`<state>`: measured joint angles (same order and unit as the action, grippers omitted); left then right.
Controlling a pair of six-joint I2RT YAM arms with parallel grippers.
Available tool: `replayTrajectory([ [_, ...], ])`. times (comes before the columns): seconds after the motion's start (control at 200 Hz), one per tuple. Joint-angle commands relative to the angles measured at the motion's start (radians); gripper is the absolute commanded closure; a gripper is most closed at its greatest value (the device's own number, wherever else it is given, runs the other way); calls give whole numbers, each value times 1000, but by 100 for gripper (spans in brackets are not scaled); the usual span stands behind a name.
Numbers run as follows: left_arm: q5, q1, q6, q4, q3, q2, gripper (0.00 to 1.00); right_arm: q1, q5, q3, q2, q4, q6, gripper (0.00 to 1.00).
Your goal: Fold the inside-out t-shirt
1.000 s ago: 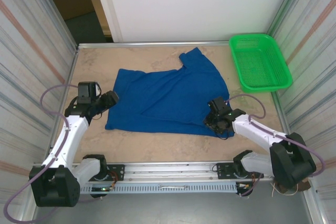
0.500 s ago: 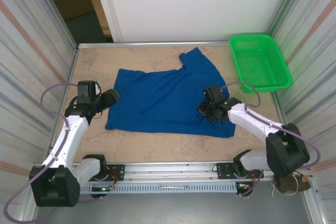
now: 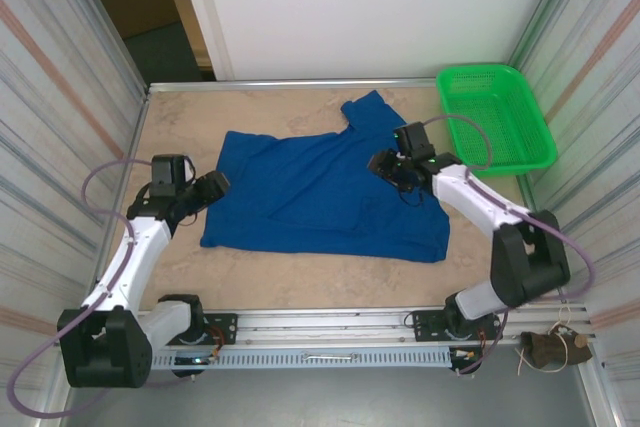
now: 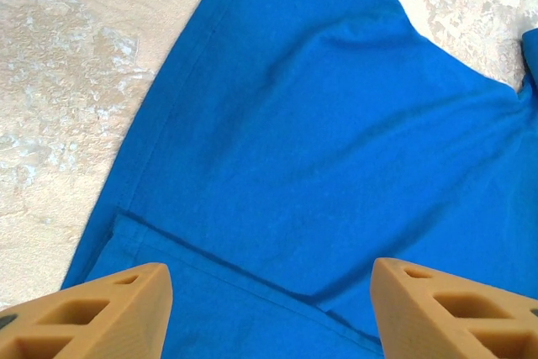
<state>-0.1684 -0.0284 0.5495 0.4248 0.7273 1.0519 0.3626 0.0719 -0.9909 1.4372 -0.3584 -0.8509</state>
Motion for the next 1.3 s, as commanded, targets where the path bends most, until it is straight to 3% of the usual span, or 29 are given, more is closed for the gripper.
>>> replayTrajectory([
  [0.0,-27,-12,11,-40,-34,40,35,-65,0,96,-68,-47,40,47],
  [0.205,-58,-42,59,-162,-106,183,35,-82,68,224,-5,69,-2,50],
  [0.336,-26,-66,67,-167,-156,202,35,-53,34,297,-2,83,-40,51],
  [0.751,80,-88,135,67,-257,-240,34,-58,-39,405,-234,-27,-73,49],
  [1.007,143,-99,298,267,-328,-385,33,-5,-87,435,-438,-184,-153,40],
  [1.157,151,-99,396,265,-390,-444,35,-9,-144,479,-539,-289,-200,37],
  [1.298,174,-99,400,203,-405,-398,40,-36,-116,548,-580,-254,-223,37],
])
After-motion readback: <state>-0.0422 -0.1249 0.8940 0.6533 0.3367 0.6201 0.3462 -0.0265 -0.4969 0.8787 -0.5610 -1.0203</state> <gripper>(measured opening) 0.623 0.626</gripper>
